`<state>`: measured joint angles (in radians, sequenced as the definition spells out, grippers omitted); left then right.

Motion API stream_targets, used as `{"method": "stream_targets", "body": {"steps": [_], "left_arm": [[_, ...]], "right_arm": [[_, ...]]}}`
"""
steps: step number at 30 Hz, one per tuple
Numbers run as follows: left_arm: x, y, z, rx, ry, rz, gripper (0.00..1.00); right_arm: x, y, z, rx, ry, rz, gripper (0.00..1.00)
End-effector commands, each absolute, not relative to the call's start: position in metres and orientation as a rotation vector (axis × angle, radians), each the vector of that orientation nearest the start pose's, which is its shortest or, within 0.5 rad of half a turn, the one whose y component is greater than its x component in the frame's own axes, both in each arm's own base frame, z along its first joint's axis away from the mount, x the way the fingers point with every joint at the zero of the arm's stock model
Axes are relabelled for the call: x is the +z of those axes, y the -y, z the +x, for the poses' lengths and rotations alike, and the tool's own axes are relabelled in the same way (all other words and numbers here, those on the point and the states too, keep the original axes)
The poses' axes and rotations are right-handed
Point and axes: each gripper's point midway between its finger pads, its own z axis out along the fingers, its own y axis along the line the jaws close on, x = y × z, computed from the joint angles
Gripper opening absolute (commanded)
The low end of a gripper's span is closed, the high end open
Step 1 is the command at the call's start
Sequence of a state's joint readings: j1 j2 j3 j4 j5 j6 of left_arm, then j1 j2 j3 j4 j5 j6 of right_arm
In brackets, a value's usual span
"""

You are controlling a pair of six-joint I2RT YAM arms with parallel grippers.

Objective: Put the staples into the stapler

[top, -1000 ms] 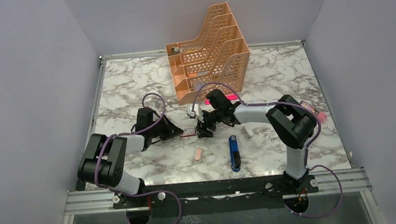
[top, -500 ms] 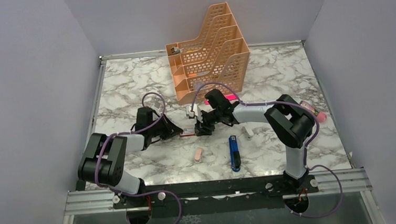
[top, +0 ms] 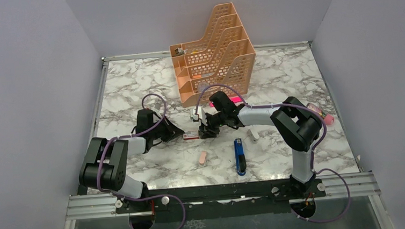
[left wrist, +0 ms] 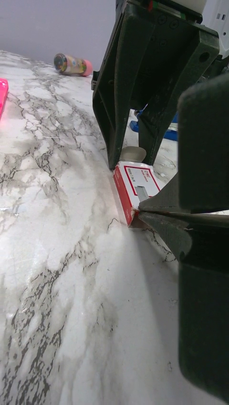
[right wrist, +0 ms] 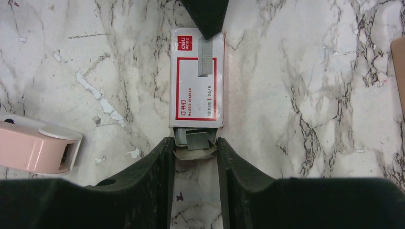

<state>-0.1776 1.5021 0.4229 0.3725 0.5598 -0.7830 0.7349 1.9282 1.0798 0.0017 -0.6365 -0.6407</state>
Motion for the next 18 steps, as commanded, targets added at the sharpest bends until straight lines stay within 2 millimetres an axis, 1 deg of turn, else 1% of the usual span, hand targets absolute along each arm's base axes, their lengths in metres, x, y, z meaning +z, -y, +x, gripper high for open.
{"method": "stream_targets", "body": {"steps": [1,8,11,13,14,16,18], "left_arm": [[0.043,0.164,0.293,-1.078,-2.317,-0.375,0.00],[0.045,0.164,0.292,-1.082,-2.309,-0.371,0.00],[0.044,0.166,0.287,-1.109,-2.322,-0.370,0.01],[0.041,0.167,0.283,-1.119,-2.336,-0.374,0.13],[0.039,0.168,0.281,-1.124,-2.344,-0.372,0.16],[0.035,0.169,0.279,-1.131,-2.359,-0.376,0.20],[0.033,0.170,0.278,-1.140,-2.371,-0.374,0.20]], "right_arm": [[0.017,-0.355,0.282,0.716,-1.626,-1.725,0.35],[0.018,-0.354,0.283,0.703,-1.630,-1.722,0.36],[0.019,-0.355,0.284,0.701,-1.629,-1.719,0.38],[0.020,-0.354,0.285,0.699,-1.633,-1.716,0.40],[0.020,-0.355,0.285,0.698,-1.631,-1.715,0.41],[0.020,-0.355,0.285,0.702,-1.633,-1.715,0.41],[0.020,-0.356,0.285,0.705,-1.632,-1.714,0.41]]}}
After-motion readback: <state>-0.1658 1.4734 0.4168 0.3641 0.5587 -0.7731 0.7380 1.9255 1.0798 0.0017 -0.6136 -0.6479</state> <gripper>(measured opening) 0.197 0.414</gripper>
